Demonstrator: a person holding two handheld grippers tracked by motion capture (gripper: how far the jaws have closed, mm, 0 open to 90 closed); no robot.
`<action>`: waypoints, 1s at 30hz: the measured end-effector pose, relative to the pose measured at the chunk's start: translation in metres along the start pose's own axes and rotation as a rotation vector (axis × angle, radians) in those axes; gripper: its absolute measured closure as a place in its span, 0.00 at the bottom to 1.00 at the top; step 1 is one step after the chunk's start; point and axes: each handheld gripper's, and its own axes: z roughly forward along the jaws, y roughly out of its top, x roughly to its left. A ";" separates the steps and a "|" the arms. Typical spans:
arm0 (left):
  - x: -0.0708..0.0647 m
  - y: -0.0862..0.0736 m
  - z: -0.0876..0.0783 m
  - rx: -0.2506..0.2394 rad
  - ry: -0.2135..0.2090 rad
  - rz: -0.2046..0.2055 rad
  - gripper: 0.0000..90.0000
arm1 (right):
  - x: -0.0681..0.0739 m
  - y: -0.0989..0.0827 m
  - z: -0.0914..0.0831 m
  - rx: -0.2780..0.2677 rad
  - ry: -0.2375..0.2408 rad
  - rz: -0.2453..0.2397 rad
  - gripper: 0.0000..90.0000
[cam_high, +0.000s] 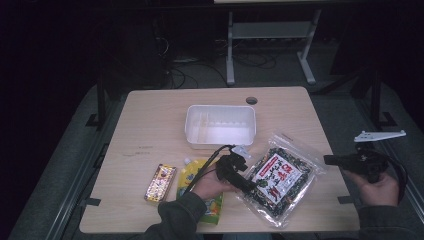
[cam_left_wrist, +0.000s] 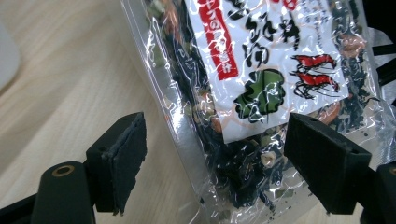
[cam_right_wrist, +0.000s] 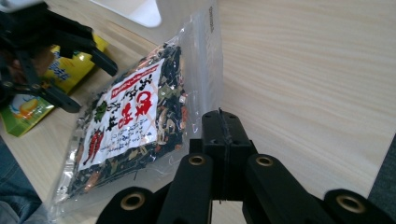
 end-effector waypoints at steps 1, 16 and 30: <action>0.000 0.000 0.001 0.003 0.000 -0.005 0.23 | 0.002 0.002 -0.002 -0.004 0.001 -0.005 1.00; 0.011 0.001 0.002 0.003 -0.122 -0.061 0.26 | 0.023 0.028 -0.013 -0.039 0.026 -0.086 1.00; 0.018 -0.001 -0.003 -0.017 -0.199 -0.064 0.47 | 0.035 0.043 -0.015 -0.074 0.067 -0.123 1.00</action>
